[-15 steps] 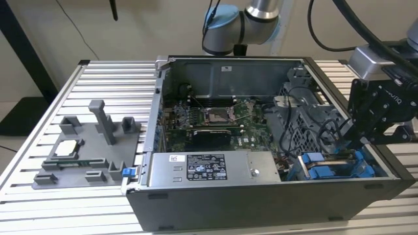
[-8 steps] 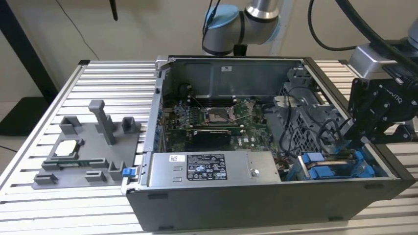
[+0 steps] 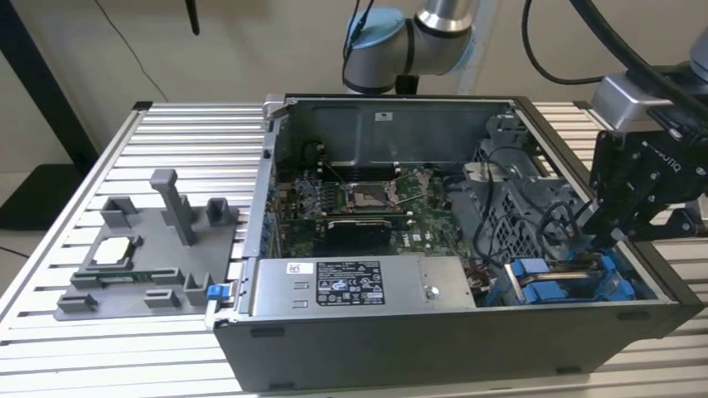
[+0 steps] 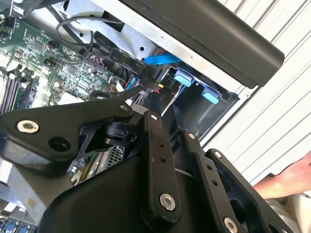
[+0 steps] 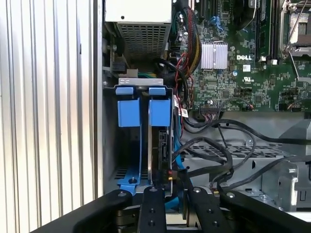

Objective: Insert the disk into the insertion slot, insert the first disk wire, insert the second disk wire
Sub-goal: 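Insert the first disk wire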

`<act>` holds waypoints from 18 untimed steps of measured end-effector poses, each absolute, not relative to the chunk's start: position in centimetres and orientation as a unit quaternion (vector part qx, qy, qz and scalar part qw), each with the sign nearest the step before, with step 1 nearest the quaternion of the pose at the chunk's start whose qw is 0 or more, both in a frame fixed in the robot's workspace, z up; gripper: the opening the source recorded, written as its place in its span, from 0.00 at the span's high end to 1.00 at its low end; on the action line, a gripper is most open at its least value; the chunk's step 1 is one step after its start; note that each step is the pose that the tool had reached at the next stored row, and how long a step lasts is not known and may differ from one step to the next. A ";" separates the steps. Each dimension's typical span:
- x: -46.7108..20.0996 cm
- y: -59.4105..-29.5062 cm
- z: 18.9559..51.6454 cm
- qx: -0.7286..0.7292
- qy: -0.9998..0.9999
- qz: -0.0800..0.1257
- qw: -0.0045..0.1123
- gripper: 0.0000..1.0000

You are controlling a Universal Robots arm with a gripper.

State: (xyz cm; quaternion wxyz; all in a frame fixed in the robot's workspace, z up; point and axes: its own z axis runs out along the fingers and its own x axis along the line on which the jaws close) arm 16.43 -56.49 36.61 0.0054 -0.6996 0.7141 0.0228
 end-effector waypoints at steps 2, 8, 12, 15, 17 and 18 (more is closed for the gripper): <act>16.5 -56.3 36.6 -0.700 0.714 0.023 0.005 0.00; 16.7 -56.0 36.6 -0.700 0.714 0.023 0.005 0.00; 16.9 -55.8 36.6 -0.700 0.714 0.023 0.005 0.00; 17.0 -55.7 36.6 -0.700 0.714 0.023 0.005 0.00; 17.0 -55.7 36.9 -0.700 0.714 0.023 0.005 0.00; 17.0 -55.6 37.2 -0.700 0.714 0.023 0.005 0.00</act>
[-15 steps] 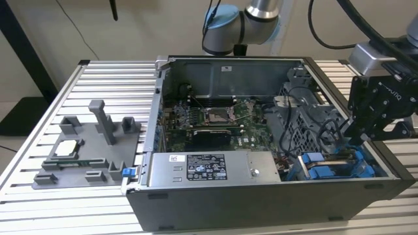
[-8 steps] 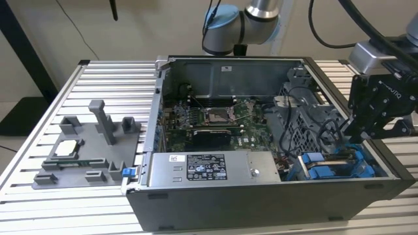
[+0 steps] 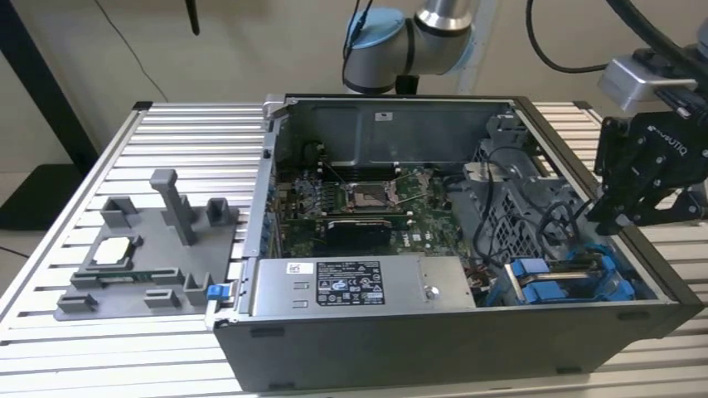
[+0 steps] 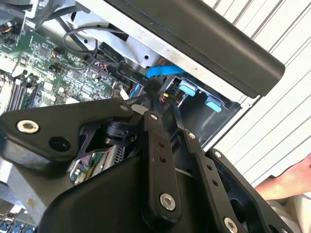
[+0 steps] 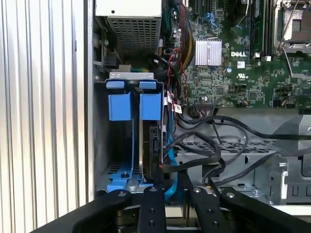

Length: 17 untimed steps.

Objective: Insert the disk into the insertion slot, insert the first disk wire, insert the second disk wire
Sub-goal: 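Insert the first disk wire, then insert the second disk wire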

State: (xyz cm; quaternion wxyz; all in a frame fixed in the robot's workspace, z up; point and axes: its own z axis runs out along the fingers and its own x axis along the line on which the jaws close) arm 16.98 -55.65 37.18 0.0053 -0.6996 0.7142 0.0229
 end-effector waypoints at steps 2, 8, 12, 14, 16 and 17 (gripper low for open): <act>17.0 -55.6 38.0 -0.700 0.714 0.023 0.005 0.00; 17.3 -55.3 38.8 -0.700 0.714 0.024 0.006 0.00; 18.3 -55.3 38.7 -0.701 0.713 0.028 0.010 0.00; 18.4 -55.3 38.7 -0.701 0.713 0.029 0.011 0.00; 18.4 -55.2 38.7 -0.701 0.713 0.029 0.011 0.00; 18.5 -55.2 38.7 -0.701 0.713 0.030 0.011 0.00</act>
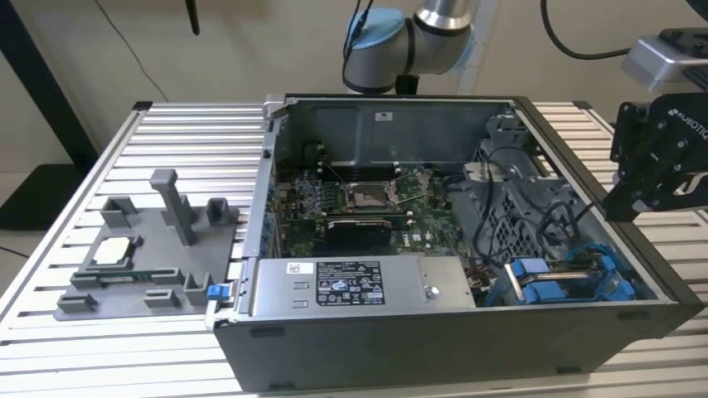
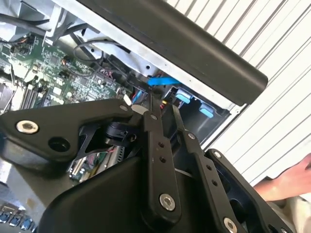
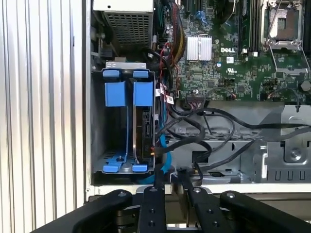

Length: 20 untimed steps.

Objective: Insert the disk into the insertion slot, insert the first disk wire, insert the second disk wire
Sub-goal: 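Insert the second disk wire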

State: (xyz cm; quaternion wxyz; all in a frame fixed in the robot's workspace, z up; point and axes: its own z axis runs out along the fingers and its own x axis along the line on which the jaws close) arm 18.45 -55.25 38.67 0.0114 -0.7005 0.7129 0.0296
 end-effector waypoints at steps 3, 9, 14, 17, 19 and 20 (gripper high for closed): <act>18.6 -55.2 38.4 -0.701 0.713 0.032 0.014 0.00; 18.9 -55.2 37.9 -0.700 0.713 0.037 0.017 0.00; 18.9 -55.2 37.8 -0.700 0.712 0.040 0.019 0.00; 18.9 -55.2 37.8 -0.700 0.712 0.042 0.020 0.00; 18.9 -55.2 37.7 -0.700 0.713 0.043 0.021 0.00; 18.9 -55.2 37.7 -0.699 0.713 0.043 0.021 0.00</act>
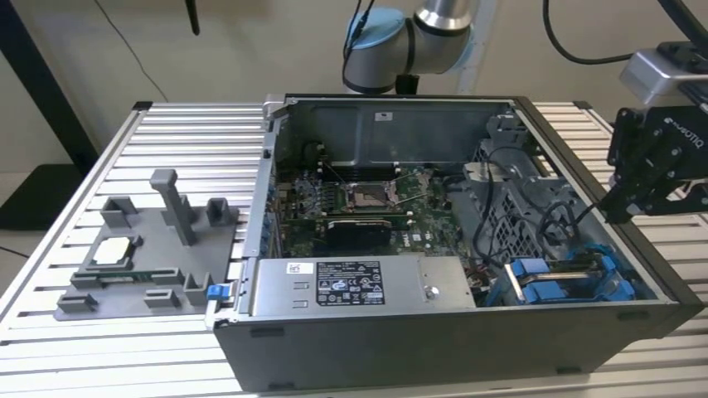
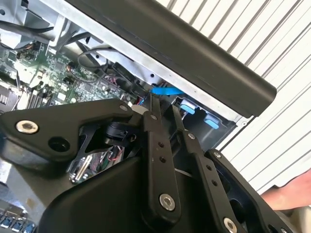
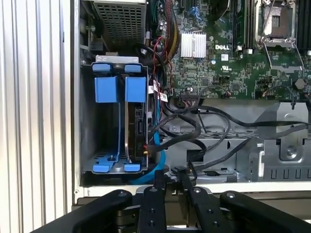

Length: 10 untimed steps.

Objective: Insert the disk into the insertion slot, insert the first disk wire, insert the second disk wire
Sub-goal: 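Insert the second disk wire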

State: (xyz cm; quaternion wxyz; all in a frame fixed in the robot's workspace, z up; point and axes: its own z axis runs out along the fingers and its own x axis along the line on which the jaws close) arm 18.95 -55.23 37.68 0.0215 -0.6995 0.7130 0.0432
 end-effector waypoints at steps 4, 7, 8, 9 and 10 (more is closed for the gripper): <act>18.9 -55.2 37.6 -0.699 0.714 0.044 0.022 1.00; 18.9 -55.2 37.6 -0.699 0.714 0.044 0.023 1.00; 18.9 -55.2 37.6 -0.699 0.714 0.044 0.023 1.00; 18.9 -55.2 37.6 -0.699 0.714 0.044 0.023 1.00; 18.9 -55.2 37.6 -0.699 0.714 0.044 0.023 1.00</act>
